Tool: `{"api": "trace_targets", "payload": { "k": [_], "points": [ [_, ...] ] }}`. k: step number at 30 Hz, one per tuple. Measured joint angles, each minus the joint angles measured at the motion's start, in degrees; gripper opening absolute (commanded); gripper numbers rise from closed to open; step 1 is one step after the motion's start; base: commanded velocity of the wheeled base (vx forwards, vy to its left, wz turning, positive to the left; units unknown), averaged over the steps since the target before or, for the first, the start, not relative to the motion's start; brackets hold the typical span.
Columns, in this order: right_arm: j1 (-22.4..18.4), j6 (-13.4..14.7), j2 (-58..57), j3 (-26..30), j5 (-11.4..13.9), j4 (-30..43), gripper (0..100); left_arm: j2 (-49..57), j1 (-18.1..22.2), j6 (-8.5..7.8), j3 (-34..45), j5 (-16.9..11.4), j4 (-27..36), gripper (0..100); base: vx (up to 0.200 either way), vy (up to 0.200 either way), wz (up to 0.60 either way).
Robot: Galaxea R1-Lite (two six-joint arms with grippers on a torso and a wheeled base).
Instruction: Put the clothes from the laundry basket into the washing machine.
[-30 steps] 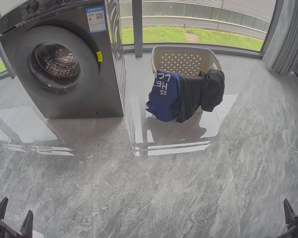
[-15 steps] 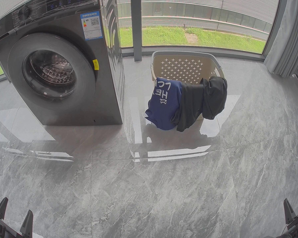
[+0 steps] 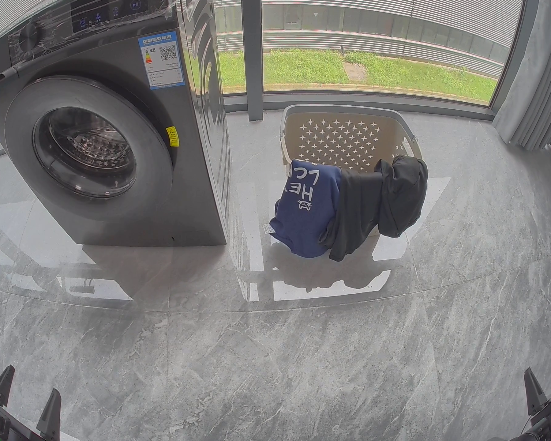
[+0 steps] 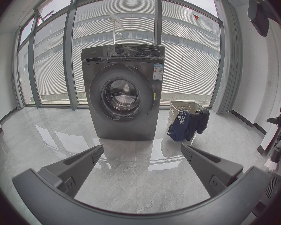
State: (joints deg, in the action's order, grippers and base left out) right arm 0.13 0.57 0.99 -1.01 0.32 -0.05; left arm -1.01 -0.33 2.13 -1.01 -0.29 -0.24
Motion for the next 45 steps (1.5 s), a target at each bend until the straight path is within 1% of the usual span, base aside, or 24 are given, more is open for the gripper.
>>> {"api": "trace_targets", "payload": {
  "k": [15, 27, 39, 45],
  "points": [
    [0.0, 0.0, 0.0, 0.0, 0.0, 0.0, 100, 0.0, 0.0, 0.02, 0.0, 0.0, 0.02, 100, 0.0, -0.2, 0.0],
    [0.02, -0.02, 0.0, 0.0, 0.0, 0.02, 100, 0.0, 0.0, 0.05, 0.0, -0.02, 0.0, 100, 0.0, 0.0, 0.0],
    [0.0, -0.02, 0.0, 0.0, 0.01, 0.02, 100, 0.0, -0.02, 0.11, 0.0, 0.02, 0.02, 100, 0.2, 0.0, 0.0],
    [0.05, 0.02, 0.0, 0.0, 0.0, 0.05, 100, 0.0, 0.02, 0.13, 0.0, 0.0, -0.02, 100, 0.0, 0.0, 0.0]
  ]
}}
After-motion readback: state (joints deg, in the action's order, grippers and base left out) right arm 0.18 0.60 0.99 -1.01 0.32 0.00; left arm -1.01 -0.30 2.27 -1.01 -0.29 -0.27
